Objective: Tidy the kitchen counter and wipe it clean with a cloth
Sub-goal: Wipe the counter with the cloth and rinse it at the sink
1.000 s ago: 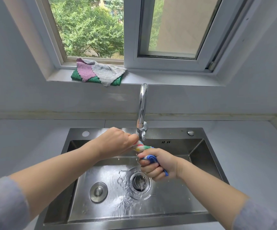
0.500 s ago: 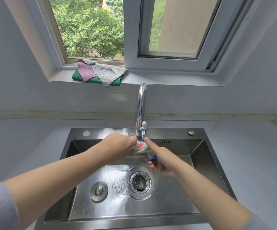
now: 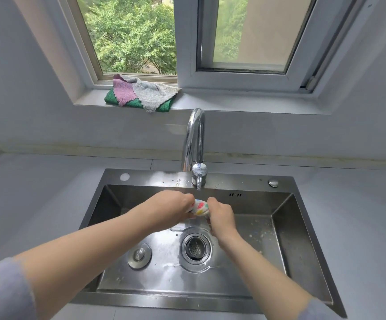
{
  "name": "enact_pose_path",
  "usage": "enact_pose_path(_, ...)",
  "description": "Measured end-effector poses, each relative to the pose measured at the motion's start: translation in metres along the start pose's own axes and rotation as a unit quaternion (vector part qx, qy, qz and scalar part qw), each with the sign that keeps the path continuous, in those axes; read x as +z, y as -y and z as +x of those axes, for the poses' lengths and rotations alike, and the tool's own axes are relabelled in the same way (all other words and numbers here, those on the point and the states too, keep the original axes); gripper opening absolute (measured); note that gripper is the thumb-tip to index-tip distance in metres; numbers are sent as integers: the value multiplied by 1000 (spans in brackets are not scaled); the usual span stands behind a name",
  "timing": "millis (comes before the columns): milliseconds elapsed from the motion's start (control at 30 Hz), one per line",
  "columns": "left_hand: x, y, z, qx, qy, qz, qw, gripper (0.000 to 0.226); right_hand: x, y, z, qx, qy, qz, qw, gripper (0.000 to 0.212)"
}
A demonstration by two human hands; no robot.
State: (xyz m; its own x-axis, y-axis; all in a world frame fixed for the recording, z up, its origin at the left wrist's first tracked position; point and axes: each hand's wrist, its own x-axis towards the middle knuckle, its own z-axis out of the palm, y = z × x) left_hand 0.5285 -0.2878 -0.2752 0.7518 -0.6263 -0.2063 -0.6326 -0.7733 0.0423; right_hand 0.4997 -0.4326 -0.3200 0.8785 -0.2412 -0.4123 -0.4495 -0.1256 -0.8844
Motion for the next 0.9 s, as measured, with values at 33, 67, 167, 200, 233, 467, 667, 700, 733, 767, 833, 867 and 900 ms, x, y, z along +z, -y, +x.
enact_pose_path(33, 0, -1, -1, -15, 0, -16, 1000, 31, -3, -2, 3, -11, 20, -14, 1000, 31)
enact_pose_path(67, 1, -1, -3, -39, 5, -53, 998, 30, -7, -4, 6, -29, 44, -34, 998, 36)
enact_pose_path(167, 7, 0, -12, -144, -3, -334, 931, 36, -17, -1, 13, -68, 105, -64, 990, 44)
enact_pose_path(200, 8, 0, -16, -172, -13, -419, 891, 40, -19, 1, 14, -66, 126, -54, 988, 42)
enact_pose_path(233, 9, 3, -23, -193, -18, -476, 858, 46, -20, 3, 13, -60, 151, -46, 986, 38)
enact_pose_path(467, 13, 30, -78, -187, -13, -587, 788, 33, -10, 14, -10, -56, 263, -68, 961, 22)
enact_pose_path(667, 16, 63, -153, -230, -76, -619, 747, 53, 45, 30, -55, -160, 291, -198, 922, 16)
enact_pose_path(700, 18, 68, -167, -229, -82, -626, 741, 59, 57, 34, -66, -166, 294, -198, 920, 18)
enact_pose_path(733, 20, 76, -188, -235, -101, -632, 731, 63, 78, 36, -81, -172, 299, -195, 918, 20)
enact_pose_path(767, 22, 81, -201, -249, -124, -635, 721, 65, 91, 38, -91, -176, 302, -197, 916, 22)
enact_pose_path(833, 27, 95, -239, -292, -173, -637, 692, 70, 129, 40, -117, -183, 312, -202, 910, 21)
enact_pose_path(867, 29, 101, -256, -306, -185, -642, 678, 71, 145, 41, -127, -183, 319, -197, 909, 19)
enact_pose_path(900, 33, 110, -277, -320, -190, -650, 663, 70, 167, 41, -140, -181, 331, -201, 904, 22)
